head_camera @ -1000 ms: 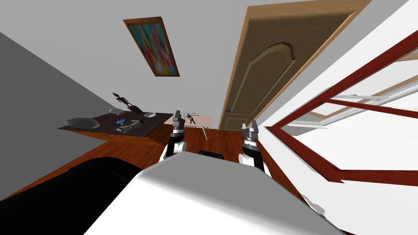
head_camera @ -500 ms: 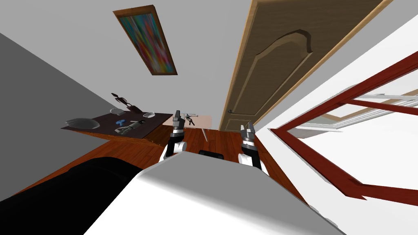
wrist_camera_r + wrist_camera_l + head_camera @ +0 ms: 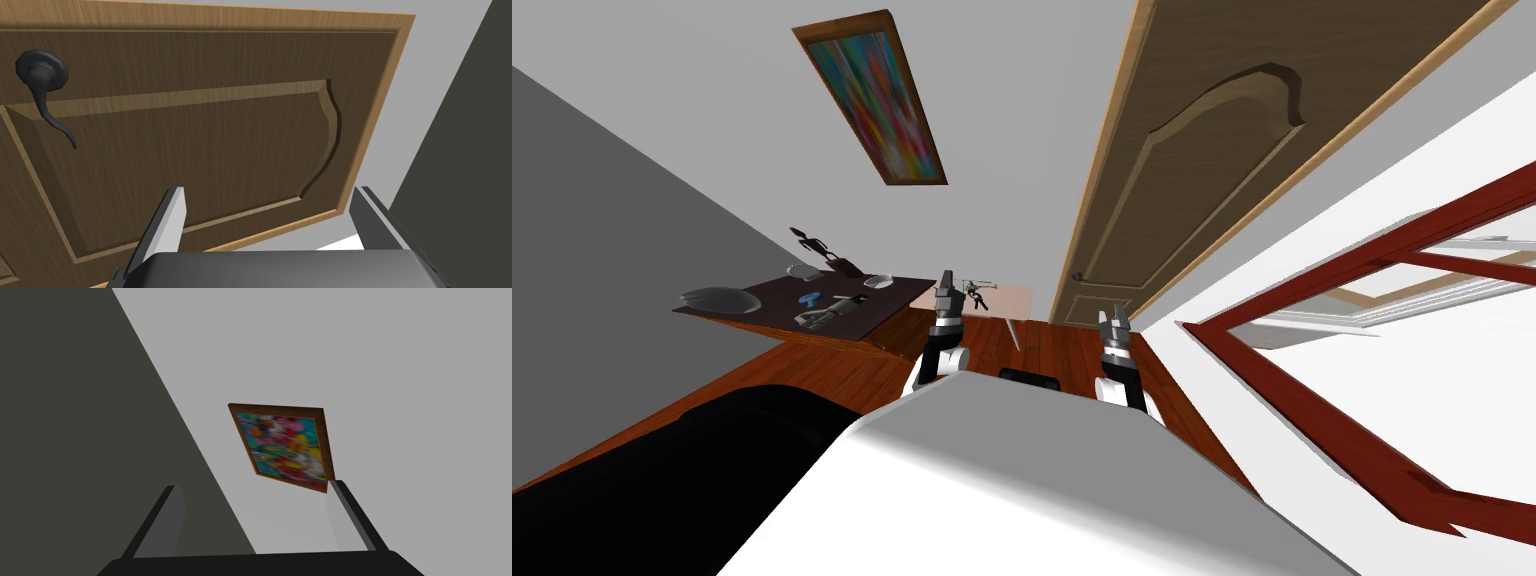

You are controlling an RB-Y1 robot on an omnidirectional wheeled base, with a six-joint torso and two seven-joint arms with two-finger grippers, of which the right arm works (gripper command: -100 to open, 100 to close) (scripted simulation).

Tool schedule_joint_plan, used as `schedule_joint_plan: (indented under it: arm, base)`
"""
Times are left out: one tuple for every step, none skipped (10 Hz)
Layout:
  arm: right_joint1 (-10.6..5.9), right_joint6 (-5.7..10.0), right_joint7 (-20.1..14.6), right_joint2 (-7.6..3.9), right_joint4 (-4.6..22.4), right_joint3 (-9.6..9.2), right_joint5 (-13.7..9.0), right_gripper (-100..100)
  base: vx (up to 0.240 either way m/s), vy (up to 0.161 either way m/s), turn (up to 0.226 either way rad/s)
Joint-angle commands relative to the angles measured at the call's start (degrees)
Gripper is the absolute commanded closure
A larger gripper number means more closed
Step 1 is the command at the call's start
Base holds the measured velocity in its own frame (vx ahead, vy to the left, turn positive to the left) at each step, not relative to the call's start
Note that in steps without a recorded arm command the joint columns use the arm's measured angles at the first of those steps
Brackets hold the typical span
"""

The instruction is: Pull the door open

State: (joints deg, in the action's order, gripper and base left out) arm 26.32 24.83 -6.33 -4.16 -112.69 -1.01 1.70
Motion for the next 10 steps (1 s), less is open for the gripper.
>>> schedule_joint_plan:
  arm:
    - [-0.92, 0.2, -0.24, -0.73, 2.16, 0.55, -0.25, -100]
    - [-1.36, 0.52, -0.3, -1.06, 3.63, 0.78, -0.35, -100]
    - [-1.8, 0.84, -0.36, -1.38, 5.1, 1.0, -0.44, -100]
    - [-2.26, 1.17, -0.42, -1.71, 6.54, 1.23, -0.53, -100]
    - [-2.73, 1.51, -0.49, -2.05, 8.17, 1.47, -0.63, -100]
    - [-3.2, 1.85, -0.55, -2.38, 9.73, 1.71, -0.73, -100]
    - [-3.2, 1.85, -0.55, -2.38, 9.73, 1.71, -0.73, -100]
    - [-3.67, 2.19, -0.62, -2.72, 11.3, 1.95, -0.83, -100]
    - [-4.16, 2.54, -0.69, -3.05, 12.9, 2.2, -0.93, -100]
    - [-4.64, 2.89, -0.75, -3.38, 14.27, 2.44, -1.03, -100]
  base:
    - [0.098, -0.027, 0.05]
    - [0.102, -0.028, 0.057]
    - [0.101, -0.02, 0.067]
    - [0.106, -0.021, 0.057]
    - [0.098, -0.03, 0.063]
    - [0.09, -0.029, 0.039]
    - [0.062, -0.018, 0.028]
    - [0.055, -0.021, 0.038]
    - [0.073, -0.032, 0.06]
    - [0.087, -0.039, 0.086]
